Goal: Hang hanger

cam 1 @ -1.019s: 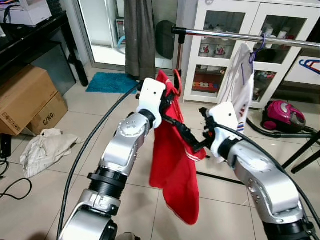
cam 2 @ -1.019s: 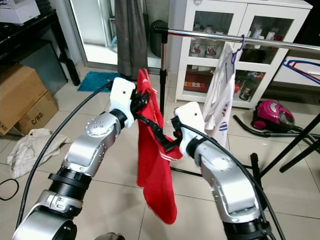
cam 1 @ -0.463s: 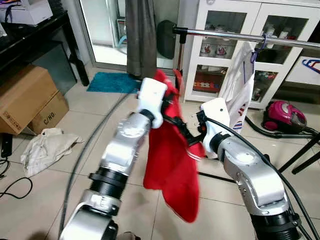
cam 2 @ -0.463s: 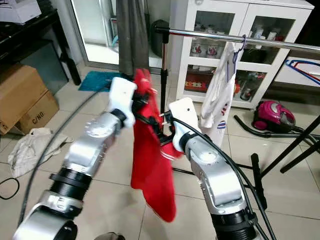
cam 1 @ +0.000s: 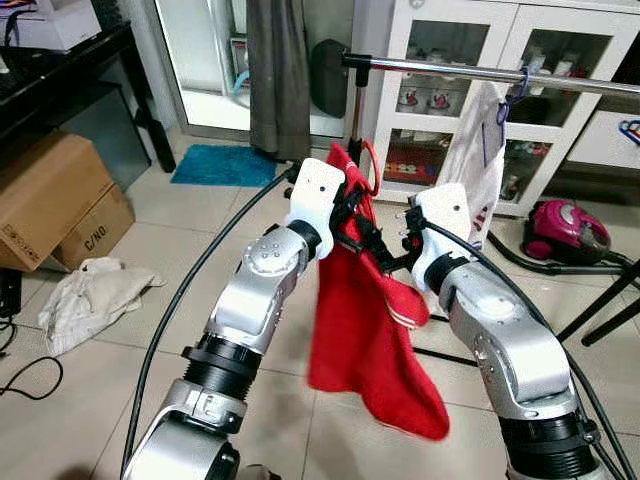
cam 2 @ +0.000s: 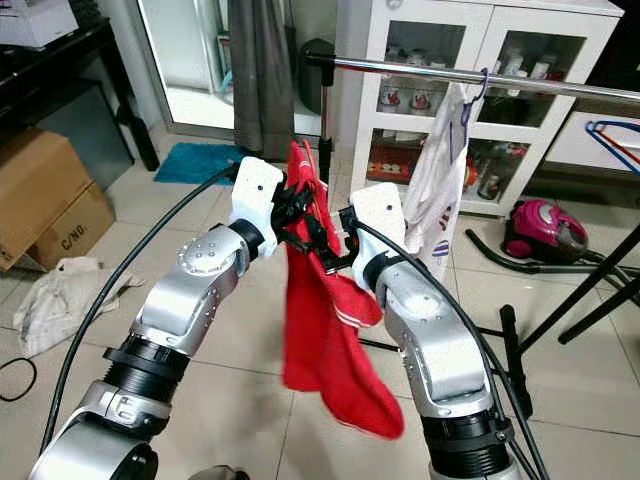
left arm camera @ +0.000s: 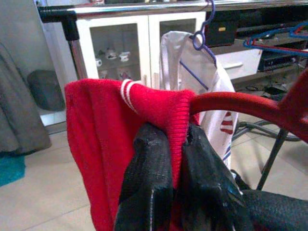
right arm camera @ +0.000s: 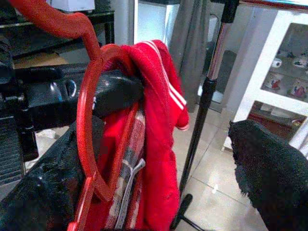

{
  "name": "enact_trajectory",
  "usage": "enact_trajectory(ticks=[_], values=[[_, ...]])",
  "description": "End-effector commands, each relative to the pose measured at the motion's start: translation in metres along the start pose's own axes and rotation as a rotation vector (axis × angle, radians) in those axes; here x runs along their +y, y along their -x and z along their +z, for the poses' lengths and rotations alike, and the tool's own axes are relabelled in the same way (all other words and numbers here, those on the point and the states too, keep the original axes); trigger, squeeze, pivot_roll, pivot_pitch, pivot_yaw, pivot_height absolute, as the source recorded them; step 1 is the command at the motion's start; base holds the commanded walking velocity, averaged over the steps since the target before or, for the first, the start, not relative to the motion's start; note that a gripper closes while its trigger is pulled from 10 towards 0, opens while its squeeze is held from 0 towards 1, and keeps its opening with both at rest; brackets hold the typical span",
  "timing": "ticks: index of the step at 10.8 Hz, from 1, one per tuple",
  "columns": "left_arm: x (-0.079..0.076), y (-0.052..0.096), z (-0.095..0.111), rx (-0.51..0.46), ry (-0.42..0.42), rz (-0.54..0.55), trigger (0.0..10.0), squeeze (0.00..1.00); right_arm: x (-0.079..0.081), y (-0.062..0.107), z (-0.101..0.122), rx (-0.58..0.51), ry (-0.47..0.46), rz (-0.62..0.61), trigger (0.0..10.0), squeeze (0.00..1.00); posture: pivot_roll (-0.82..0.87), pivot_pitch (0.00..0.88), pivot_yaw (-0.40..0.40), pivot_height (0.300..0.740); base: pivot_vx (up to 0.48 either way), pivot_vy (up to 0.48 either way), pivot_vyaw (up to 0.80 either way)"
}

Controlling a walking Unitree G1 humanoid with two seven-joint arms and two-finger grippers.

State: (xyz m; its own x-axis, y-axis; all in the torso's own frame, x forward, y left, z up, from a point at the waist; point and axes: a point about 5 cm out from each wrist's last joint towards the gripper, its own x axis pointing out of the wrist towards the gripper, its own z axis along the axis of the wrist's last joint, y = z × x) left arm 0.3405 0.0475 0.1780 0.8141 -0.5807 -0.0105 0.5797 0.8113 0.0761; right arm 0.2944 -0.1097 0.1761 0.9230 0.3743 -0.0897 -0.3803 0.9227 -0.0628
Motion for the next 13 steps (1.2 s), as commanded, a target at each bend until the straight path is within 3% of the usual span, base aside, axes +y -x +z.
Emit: enact_trajectory(ticks=[1,2,3,13], values=[[-0.004,0.001,0.01,-0.047,-0.008,-0.024,0.0,0.0,-0.005,-0.001,0.001,-0.007,-0.004,-0.01,10.0,0.0,0.06,0.0,0.003,0.74,0.0,0.0,0.0],[-0.004,0.001,0.011,-0.05,-0.008,-0.028,0.0,0.0,-0.007,-0.001,-0.004,0.015,-0.005,-0.002,3.8,0.0,0.06,0.0,0.004,0.74,0.0,0.0,0.0],[-0.004,0.002,0.012,-0.052,-0.009,-0.031,0.0,0.0,-0.008,-0.001,-0.008,0.043,-0.006,0.004,0.0,0.0,0.06,0.0,0.004,0.74,0.0,0.0,0.0],[0.004,0.015,0.02,-0.066,0.0,-0.048,0.0,0.0,-0.025,0.0,-0.017,0.105,-0.051,0.004,0.0,0.0,0.08,0.0,-0.003,0.74,0.0,0.0,0.0]])
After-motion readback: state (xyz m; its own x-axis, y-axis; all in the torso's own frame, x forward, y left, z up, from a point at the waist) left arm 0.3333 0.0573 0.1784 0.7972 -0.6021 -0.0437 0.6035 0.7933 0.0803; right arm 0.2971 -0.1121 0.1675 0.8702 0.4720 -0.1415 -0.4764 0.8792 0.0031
